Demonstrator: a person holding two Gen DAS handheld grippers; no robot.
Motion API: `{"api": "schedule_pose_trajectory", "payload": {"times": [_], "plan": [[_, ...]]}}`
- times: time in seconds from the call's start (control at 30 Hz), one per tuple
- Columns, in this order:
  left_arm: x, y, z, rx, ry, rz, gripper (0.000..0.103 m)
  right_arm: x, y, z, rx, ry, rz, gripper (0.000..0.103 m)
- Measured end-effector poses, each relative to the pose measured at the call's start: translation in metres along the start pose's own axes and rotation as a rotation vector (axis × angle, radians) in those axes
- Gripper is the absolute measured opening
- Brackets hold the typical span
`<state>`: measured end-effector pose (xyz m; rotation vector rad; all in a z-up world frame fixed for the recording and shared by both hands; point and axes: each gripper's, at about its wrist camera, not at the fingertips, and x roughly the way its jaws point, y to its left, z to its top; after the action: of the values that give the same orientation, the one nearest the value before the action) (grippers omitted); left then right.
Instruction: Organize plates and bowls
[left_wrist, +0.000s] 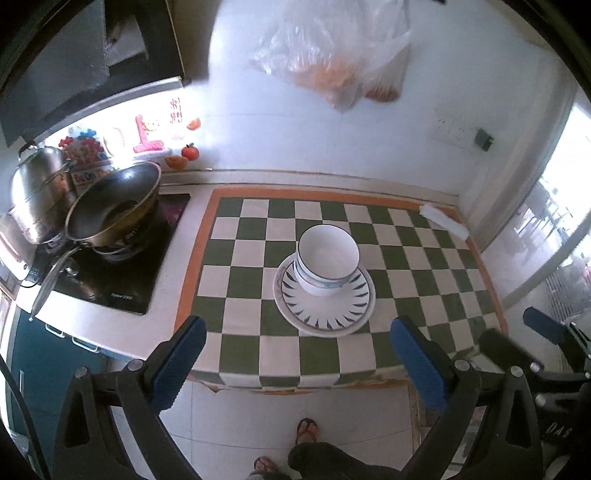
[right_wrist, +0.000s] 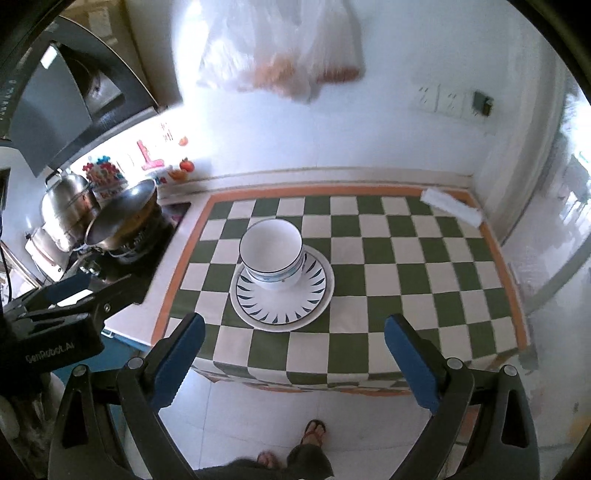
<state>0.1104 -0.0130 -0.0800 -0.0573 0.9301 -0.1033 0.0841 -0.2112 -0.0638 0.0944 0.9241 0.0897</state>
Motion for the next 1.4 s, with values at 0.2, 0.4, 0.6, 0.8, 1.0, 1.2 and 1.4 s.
{"api": "schedule_pose_trajectory", "payload": {"times": [0.2,0.4,0.6,0.8,1.0,1.2,1.4], "plan": [[-0.054,0.009,-0.035,0.025,-0.04,0.015,0.102,-0.07,0.018,-0.035,0.032,-0.074,-0.041,0.1],[-0.096,0.022,-0.068,0.045,-0.079,0.038,0.102,-0.12,0.038,-0.071,0.042,-0.117,-0.072,0.1],[-0.119,0.027,-0.089,0.058,-0.104,0.042,0.102,-0.154,0.058,-0.1,0.034,-0.142,-0.083,0.1],[-0.134,0.031,-0.098,0.061,-0.125,0.048,0.102,-0.173,0.066,-0.112,0.03,-0.172,-0.096,0.1],[-0.139,0.032,-0.106,0.061,-0.13,0.056,0.102,-0.179,0.069,-0.115,0.03,-0.179,-0.095,0.1],[-0.141,0.032,-0.106,0.067,-0.13,0.055,0.102,-0.179,0.069,-0.115,0.029,-0.178,-0.095,0.101],[-0.14,0.033,-0.103,0.063,-0.138,0.051,0.102,-0.18,0.072,-0.115,0.023,-0.176,-0.104,0.101]]}}
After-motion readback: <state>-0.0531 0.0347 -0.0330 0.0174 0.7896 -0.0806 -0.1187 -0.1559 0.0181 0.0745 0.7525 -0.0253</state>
